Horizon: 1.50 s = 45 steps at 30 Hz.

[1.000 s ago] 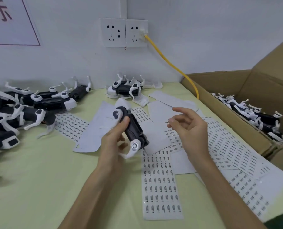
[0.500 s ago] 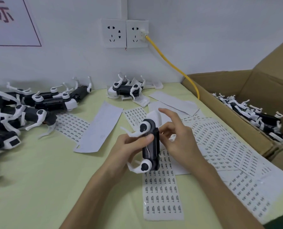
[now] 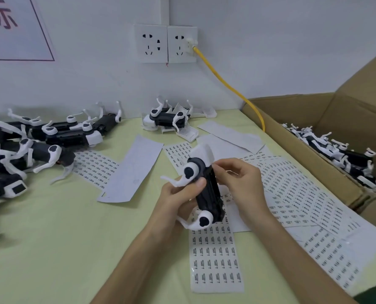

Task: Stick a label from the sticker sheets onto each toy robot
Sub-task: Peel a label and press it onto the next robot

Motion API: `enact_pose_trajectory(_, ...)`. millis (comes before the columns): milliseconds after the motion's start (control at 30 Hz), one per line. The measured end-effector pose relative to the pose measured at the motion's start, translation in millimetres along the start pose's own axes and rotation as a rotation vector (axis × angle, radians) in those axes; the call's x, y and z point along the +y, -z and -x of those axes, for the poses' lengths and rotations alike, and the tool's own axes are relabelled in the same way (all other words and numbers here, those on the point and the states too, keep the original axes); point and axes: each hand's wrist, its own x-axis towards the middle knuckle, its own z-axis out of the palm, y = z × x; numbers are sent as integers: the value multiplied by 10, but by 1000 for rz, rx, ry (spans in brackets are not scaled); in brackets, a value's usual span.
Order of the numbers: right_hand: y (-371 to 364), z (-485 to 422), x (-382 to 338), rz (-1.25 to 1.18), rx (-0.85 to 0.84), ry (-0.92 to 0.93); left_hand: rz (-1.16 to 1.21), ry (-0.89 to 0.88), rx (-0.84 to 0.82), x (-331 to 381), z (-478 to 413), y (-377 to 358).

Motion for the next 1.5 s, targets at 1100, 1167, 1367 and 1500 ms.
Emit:
enact_pose_trajectory(1100,442,-313,-346,-188,-105,-146,510,20,386,-85,-118,46)
enact_pose_trajectory(1167,470,-263,-488,-131,-229,-148,508,10,402,-81,-117,47)
enact_pose_trajectory(1367,70,335,-588,-595,-245,-179,540,-37,474,-29,-115,5)
enact_pose_trajectory(1500,-385,783,-433,-1101,-266,-340,460,23,453,18,-83,6)
